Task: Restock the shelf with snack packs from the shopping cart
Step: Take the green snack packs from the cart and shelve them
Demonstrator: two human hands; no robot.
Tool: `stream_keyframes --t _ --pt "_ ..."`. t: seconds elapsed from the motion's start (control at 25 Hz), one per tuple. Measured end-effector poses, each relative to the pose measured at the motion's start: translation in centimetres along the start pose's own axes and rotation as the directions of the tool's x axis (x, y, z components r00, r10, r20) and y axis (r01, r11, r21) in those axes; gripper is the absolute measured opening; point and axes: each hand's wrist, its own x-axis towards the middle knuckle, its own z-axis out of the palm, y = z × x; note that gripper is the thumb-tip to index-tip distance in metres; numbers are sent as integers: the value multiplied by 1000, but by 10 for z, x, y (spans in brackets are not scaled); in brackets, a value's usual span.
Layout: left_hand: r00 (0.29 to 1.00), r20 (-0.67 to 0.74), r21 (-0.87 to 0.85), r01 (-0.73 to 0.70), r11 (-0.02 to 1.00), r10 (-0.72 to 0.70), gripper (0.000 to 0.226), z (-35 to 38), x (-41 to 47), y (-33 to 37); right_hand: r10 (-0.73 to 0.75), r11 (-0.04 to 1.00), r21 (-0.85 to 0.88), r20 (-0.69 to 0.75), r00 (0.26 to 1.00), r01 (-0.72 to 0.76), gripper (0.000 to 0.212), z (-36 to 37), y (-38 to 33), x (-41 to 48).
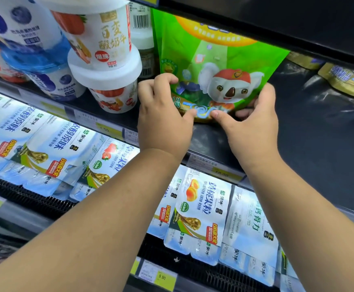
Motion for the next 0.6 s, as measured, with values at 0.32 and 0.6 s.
stream_keyframes --t 0.32,0.6 --pt "996 77 -185 -25 983 39 53 -22 -19 -12 107 975 197 8 994 -106 90 -7 -10 -40" --pt "987 136 -273 -40 961 80 54 -92 -46 -35 35 851 518 103 994 -83 57 6 -54 -112"
